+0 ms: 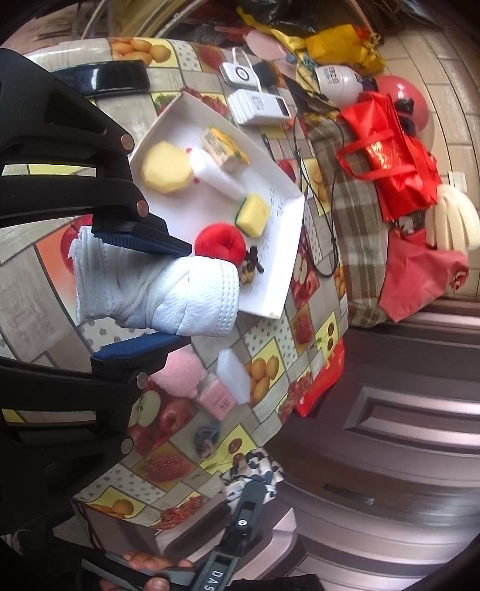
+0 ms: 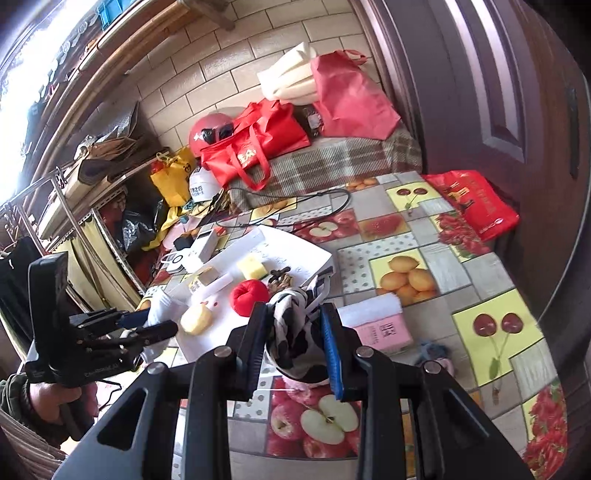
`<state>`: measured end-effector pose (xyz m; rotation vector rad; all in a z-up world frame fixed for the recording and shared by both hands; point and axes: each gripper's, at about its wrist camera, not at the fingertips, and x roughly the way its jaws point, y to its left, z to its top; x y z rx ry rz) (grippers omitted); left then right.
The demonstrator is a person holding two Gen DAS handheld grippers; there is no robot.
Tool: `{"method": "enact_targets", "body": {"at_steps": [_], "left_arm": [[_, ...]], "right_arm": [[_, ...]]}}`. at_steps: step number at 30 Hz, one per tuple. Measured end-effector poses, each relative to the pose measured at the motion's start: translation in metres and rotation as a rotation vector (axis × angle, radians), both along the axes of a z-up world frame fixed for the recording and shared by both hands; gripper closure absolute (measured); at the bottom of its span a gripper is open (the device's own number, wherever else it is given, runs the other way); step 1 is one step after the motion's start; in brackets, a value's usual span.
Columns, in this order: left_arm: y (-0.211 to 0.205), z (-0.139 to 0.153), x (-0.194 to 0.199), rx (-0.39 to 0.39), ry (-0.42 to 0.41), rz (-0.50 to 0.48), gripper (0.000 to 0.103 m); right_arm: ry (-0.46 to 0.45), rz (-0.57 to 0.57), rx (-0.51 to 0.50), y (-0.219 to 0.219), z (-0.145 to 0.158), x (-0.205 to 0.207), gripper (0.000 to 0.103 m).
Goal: Organize soft objects
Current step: 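Carry white sock into box with left tool while right tool carries zebra cloth there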
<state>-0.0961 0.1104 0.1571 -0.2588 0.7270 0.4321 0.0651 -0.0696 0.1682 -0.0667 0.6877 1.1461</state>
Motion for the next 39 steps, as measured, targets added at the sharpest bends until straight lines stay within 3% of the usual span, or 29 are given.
{"method": "enact_targets", "body": {"at_steps": [8,39], "left_arm": [[0.015,0.0,-0.016,-0.018,-0.027,0.066,0.063],[0.024,-0.01,-0.015,-0.042,-0.026,0.08,0.063]], "right_arm": [[0.019,0.017,-0.015,0.007,-0.005,-0.001,0.074],[0.043,0.025,-0.055,0.017,-0.018,0.001,0.074]]}}
